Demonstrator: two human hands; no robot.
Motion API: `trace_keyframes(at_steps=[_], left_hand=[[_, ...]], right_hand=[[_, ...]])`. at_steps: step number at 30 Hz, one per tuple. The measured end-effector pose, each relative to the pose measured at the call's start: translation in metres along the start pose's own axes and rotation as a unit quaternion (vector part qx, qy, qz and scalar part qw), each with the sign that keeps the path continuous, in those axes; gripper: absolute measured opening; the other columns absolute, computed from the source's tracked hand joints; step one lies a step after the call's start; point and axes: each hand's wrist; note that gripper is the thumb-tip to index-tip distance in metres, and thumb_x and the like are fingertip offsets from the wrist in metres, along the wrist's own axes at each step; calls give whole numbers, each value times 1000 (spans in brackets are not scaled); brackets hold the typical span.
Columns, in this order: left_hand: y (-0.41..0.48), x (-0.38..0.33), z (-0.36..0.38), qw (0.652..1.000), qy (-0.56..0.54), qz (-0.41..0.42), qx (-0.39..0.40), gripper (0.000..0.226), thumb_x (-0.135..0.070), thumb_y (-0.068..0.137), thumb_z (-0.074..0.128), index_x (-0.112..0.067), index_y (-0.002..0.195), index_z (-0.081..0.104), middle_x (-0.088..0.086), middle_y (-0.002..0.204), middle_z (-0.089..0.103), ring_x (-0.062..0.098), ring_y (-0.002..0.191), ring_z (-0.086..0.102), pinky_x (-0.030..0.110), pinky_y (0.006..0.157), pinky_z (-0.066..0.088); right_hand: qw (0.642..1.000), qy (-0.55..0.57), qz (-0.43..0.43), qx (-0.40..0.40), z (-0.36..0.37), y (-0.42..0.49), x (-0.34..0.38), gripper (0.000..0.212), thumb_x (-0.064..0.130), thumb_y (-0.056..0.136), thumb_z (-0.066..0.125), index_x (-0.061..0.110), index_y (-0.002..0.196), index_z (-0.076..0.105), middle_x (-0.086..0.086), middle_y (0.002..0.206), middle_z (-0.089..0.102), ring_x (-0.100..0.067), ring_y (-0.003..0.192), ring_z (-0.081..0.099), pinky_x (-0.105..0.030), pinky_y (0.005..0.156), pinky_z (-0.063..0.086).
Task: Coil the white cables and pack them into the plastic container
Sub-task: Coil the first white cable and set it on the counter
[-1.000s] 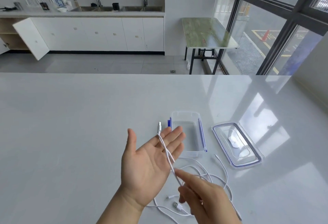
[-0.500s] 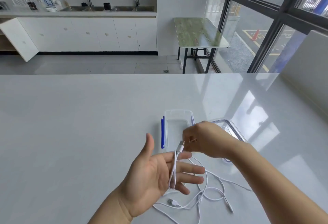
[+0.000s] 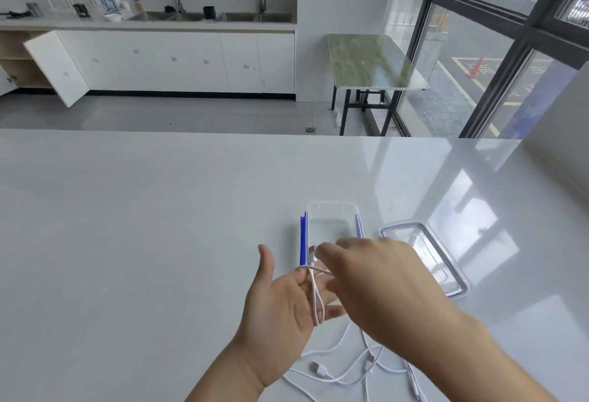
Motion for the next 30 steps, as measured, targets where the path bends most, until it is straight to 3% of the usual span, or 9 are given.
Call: trace_keyframes(at_steps=[4, 8, 12, 14, 16, 19, 22, 27, 30], left_hand=[[0, -13, -1, 991, -112, 68, -11, 104, -78, 82, 40, 6, 143, 37, 34, 142, 49, 46, 132, 49, 56, 114, 31], [-3, -29, 5, 987, -130, 95, 11, 102, -77, 83, 44, 4, 144, 33, 33, 145, 46, 47, 136, 44, 54, 118, 25], [-4, -42, 13, 988, -100, 109, 32, 99, -76, 84, 43, 4, 142, 37, 34, 144, 47, 47, 136, 44, 54, 117, 27], [-6, -46, 18, 990, -78, 110, 38, 99, -77, 84, 41, 4, 140, 40, 33, 143, 49, 46, 135, 46, 53, 115, 31], [-8, -47, 24, 992, -55, 100, 54, 101, -78, 84, 40, 6, 139, 42, 34, 140, 51, 46, 132, 49, 52, 112, 37], [-11, -39, 34, 993, 1, 40, 110, 106, -80, 84, 37, 11, 139, 41, 38, 134, 53, 49, 123, 55, 51, 104, 42], [-11, -28, 37, 977, 140, -40, 155, 112, -83, 80, 27, 14, 134, 43, 39, 124, 59, 47, 109, 61, 49, 91, 45], [-11, -19, 39, 914, 353, -150, 130, 111, -84, 76, 10, 4, 133, 48, 39, 126, 59, 49, 113, 60, 42, 87, 45], [-10, -17, 36, 911, 381, -141, 61, 110, -82, 80, 1, 2, 134, 48, 34, 125, 63, 42, 114, 63, 40, 90, 44]], right_hand=[[985, 138, 93, -51, 13, -30, 7, 24, 47, 94, 51, 34, 113, 57, 11, 97, 69, -16, 84, 66, -31, 71, 53], [904, 415, 99, 12, 38, -50, 20, 29, 32, 92, 67, 55, 110, 62, 21, 77, 68, 0, 64, 58, -17, 75, 49], [850, 508, 115, 83, 80, -60, 17, 30, 25, 97, 60, 55, 102, 61, 20, 69, 72, 2, 61, 63, -13, 69, 49], [849, 495, 116, 144, 99, -60, 7, 21, 31, 99, 57, 49, 102, 67, 14, 66, 71, 4, 63, 63, -15, 70, 50], [851, 474, 118, 191, 110, -52, -10, 15, 36, 99, 57, 38, 104, 70, 8, 67, 69, -1, 63, 63, -27, 73, 57], [917, 333, 87, 200, 108, -32, -37, 21, 45, 96, 55, 30, 102, 69, -2, 77, 75, -13, 73, 67, -30, 77, 55], [967, 175, 61, 172, 83, -4, -54, 15, 34, 90, 57, 24, 93, 68, -5, 87, 74, -27, 78, 63, -30, 67, 47], [952, 285, 67, 92, 17, 31, -56, 19, 43, 86, 70, 27, 77, 66, 9, 62, 56, -1, 50, 52, -23, 53, 42], [961, 265, 56, 62, -8, 30, -47, 17, 41, 85, 71, 25, 78, 68, 8, 63, 58, -3, 53, 52, -26, 56, 46]])
Point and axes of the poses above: each hand's wrist, its own y-axis towards the middle knuckle, its own z-axis out of the palm, x = y × z
